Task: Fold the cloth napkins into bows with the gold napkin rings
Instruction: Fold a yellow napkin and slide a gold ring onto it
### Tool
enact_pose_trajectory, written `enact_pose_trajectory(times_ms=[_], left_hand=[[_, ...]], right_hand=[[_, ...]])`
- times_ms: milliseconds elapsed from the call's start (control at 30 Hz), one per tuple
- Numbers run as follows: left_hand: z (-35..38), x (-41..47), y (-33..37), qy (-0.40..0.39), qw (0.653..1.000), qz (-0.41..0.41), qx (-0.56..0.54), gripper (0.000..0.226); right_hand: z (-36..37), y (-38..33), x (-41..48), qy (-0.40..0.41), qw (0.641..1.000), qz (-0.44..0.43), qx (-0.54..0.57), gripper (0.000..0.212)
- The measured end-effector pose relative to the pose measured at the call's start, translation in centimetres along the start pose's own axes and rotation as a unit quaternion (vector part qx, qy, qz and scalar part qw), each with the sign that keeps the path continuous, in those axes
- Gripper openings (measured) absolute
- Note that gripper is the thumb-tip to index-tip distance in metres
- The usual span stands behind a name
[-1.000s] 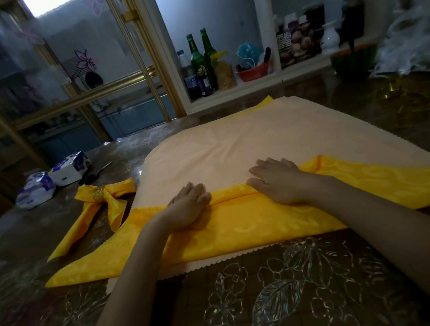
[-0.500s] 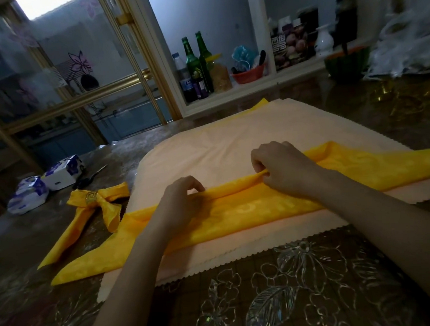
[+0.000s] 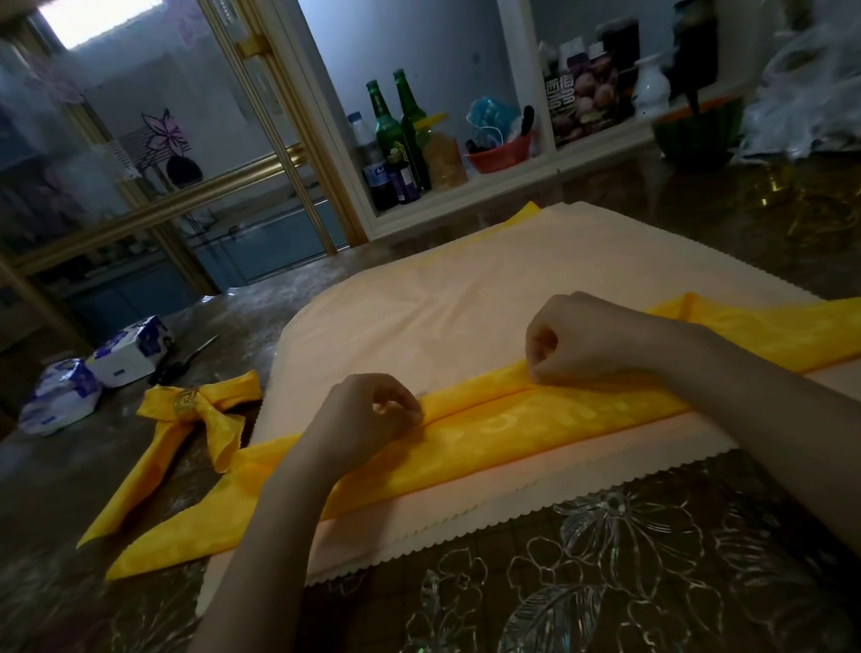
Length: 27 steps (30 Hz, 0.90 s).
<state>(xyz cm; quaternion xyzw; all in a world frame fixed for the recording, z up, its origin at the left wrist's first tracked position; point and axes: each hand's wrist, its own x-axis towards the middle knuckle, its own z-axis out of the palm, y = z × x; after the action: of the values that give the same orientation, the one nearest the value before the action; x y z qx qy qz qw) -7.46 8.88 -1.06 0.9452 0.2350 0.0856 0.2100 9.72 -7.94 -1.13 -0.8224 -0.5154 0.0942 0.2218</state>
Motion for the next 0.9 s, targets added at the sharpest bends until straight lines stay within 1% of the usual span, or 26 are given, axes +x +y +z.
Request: enact_pose_trajectory(times_ms=[100,133,233,267,333,400,433,467,567,633,700,733,767,834,900], left_hand=[[0.2,0.0,0.3,0.014,1.000,-0.015,-0.008,0.024],[0.4,0.0,0.4,0.027,1.000,-0.013,0.001,0.027],[0.8,0.0,0.6,0.078,0.996,0.019,0.044,0.020],[0.9,0.0,0.7,0.084,0.995,0.024,0.050,0.018],[0.8,-0.1,0.8,0.061,0.996,0.023,0.064,0.017],[0.4,-0.3,1.1,-0.004,0.997,0.003,0.074,0.018],[0.2,-0.4,1.3,-0.035,0.997,-0.008,0.067,0.019],[0.1,-0.4,1.5,-0.049,0.997,-0.015,0.059,0.022],[0.0,-0.5,1.8,-0.028,0.999,-0.019,0.042,0.025],[0.2,-0.5,1.7,-0.017,0.999,-0.022,0.041,0.019],[0.3,-0.5,1.6,-0.012,0.999,-0.015,0.043,0.014],[0.4,-0.5,1.6,-0.010,0.999,-0.008,0.041,0.012],[0.4,-0.5,1.6,-0.009,0.999,-0.002,0.034,0.015],[0.5,-0.6,1.8,-0.010,0.999,0.002,0.032,0.029],[0.5,-0.6,2.0,-0.014,0.998,0.008,0.053,0.033]], right_hand=[[0.6,-0.2,0.1,0.024,1.000,0.007,0.004,0.022],[0.9,-0.4,0.0,0.039,0.999,0.006,-0.013,0.024],[1.5,-0.9,-0.1,0.096,0.991,-0.025,-0.085,0.019],[1.5,-1.0,-0.3,0.100,0.990,-0.032,-0.099,0.017],[1.4,-1.3,-0.5,0.077,0.989,-0.032,-0.122,0.018],[0.9,-1.6,-0.6,0.023,0.991,-0.013,-0.130,0.015],[0.6,-1.7,-0.5,-0.002,0.993,0.000,-0.119,0.013],[0.3,-1.8,-0.5,-0.015,0.995,0.010,-0.103,0.015],[0.0,-1.4,-0.3,-0.004,0.999,0.030,-0.044,0.024],[0.1,-0.9,-0.3,0.006,1.000,0.022,-0.017,0.022],[0.2,-0.5,-0.4,-0.002,1.000,0.010,-0.008,0.016],[0.1,-0.4,-0.3,-0.002,1.000,0.006,-0.002,0.012],[0.2,-0.4,-0.3,0.000,1.000,0.006,0.008,0.014],[0.2,-0.4,-0.2,-0.001,0.999,0.019,0.032,0.029],[0.3,-0.7,-0.2,-0.009,0.999,0.026,0.030,0.039]])
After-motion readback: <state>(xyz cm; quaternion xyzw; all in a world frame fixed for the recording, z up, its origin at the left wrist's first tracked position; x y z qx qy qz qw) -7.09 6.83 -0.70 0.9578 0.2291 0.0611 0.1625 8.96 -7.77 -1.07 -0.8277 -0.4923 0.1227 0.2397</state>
